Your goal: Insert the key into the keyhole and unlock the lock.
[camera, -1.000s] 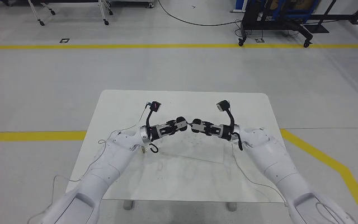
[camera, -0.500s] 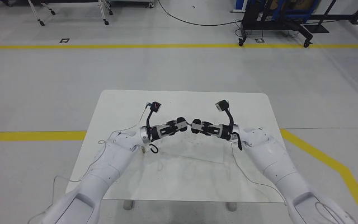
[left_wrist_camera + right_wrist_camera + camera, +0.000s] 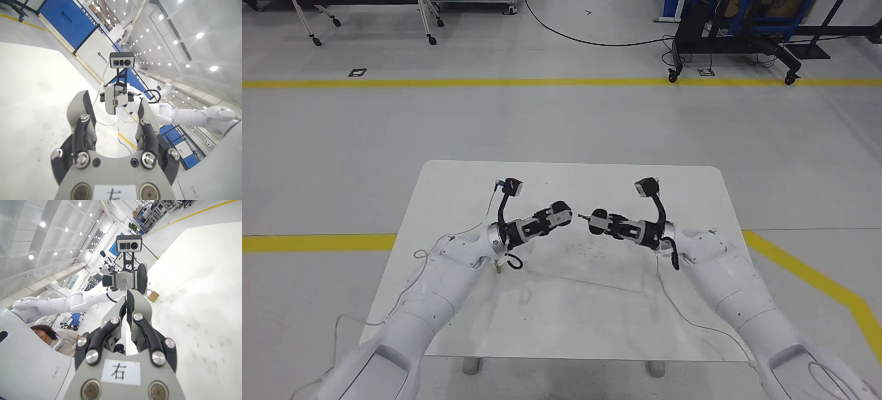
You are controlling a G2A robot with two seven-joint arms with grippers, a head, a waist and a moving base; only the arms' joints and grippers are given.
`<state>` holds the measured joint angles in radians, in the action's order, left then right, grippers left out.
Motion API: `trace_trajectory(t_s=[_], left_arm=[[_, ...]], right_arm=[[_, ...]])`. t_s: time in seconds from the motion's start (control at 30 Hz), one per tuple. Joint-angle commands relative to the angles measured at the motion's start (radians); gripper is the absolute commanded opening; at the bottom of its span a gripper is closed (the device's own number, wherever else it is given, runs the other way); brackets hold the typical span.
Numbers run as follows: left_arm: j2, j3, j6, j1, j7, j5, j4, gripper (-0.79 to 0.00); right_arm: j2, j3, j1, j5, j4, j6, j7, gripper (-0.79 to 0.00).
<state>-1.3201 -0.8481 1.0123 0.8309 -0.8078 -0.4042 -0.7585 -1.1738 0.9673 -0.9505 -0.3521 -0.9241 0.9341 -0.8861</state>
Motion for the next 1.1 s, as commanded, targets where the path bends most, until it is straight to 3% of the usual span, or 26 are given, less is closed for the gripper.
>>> trace_trajectory(t_s=[0.0,0.1,0.2,0.33,0.47,0.57,0.67,0.87,1.07], left_arm=[[0.016,-0.020,0.000,0.005,0.000,-0.006,-0.011,0.000],[0.058,-0.062,0.000,0.020,0.000,0.060,-0.067,0.000],[0.124,-0.147,0.000,0.083,0.000,0.190,-0.190,0.000],[0.217,-0.340,-0.019,0.263,-0.009,0.395,-0.405,0.000],[0.269,-0.545,-0.218,0.490,0.063,0.668,-0.683,0.000],[0.278,-0.598,-0.375,0.637,0.141,0.836,-0.850,0.000],[0.279,-0.584,-0.493,0.702,0.138,0.935,-0.935,0.000],[0.272,-0.529,-0.711,0.701,0.111,1.017,-0.966,0.000],[0.264,-0.486,-0.819,0.650,0.129,1.060,-0.917,-0.179]], right_arm=[[0.011,0.023,-0.009,0.009,0.003,0.026,0.027,-0.785],[0.011,0.023,-0.009,0.009,0.003,0.026,0.027,-0.785],[0.011,0.023,-0.009,0.009,0.003,0.026,0.027,-0.785],[0.011,0.023,-0.009,0.009,0.003,0.026,0.027,-0.785],[0.011,0.023,-0.009,0.009,0.003,0.026,0.027,-0.785],[0.011,0.023,-0.009,0.009,0.003,0.026,0.027,-0.785],[0.011,0.023,-0.009,0.009,0.003,0.026,0.027,-0.785],[0.011,0.023,-0.009,0.009,0.003,0.026,0.027,-0.785],[0.011,0.023,-0.009,0.009,0.003,0.026,0.027,-0.785]])
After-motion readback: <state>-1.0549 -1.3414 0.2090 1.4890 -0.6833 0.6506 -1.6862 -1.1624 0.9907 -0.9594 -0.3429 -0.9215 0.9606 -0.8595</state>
